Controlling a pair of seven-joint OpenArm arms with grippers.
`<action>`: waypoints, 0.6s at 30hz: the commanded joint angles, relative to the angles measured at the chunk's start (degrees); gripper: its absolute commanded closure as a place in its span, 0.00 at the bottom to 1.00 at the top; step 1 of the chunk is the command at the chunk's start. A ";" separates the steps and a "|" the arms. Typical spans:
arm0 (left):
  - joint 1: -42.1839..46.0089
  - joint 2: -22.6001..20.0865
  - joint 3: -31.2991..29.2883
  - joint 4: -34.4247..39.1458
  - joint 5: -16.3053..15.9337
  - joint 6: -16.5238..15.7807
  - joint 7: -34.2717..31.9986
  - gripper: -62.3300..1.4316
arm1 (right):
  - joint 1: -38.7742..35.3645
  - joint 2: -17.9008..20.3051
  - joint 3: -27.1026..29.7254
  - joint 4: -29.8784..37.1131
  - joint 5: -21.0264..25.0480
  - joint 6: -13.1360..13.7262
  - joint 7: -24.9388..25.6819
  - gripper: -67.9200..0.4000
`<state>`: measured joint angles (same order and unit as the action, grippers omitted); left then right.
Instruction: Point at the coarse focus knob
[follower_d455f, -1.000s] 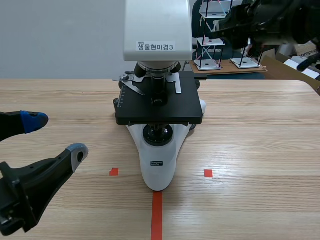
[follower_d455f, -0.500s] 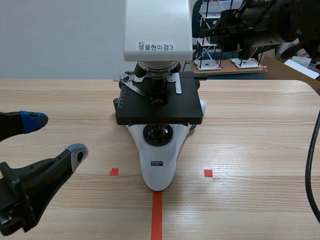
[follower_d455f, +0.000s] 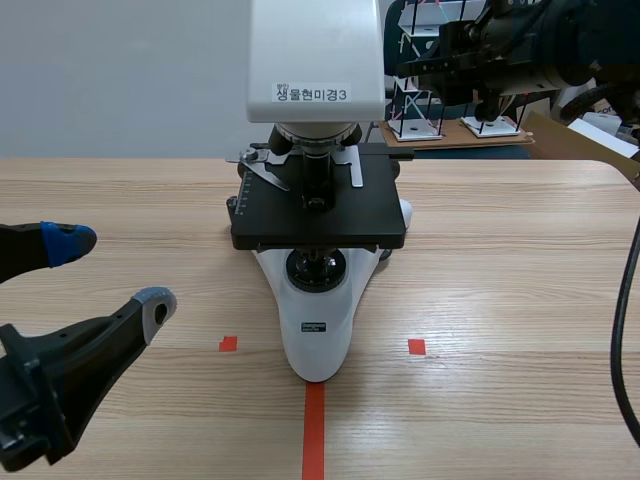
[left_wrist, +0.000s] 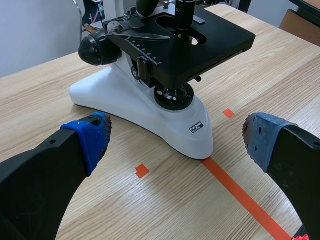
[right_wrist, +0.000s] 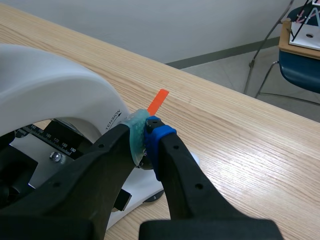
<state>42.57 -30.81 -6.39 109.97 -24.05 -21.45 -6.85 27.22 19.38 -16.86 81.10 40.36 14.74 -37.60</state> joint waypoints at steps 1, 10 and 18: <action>0.42 0.15 -0.48 0.35 -0.35 -0.09 -0.61 0.11 | 1.03 0.28 0.02 0.74 0.39 -0.20 0.59 0.99; 0.42 0.15 -0.48 0.35 -0.35 -0.09 -0.61 0.11 | 1.03 0.26 0.02 -0.09 0.39 -0.20 0.26 0.99; 0.42 0.15 -0.48 0.35 -0.35 -0.09 -0.61 0.11 | 1.03 0.28 0.02 -0.09 0.39 -0.20 0.22 0.99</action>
<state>42.57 -30.81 -6.39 109.97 -24.05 -21.45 -6.85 27.20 19.38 -16.86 80.82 40.36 14.74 -37.85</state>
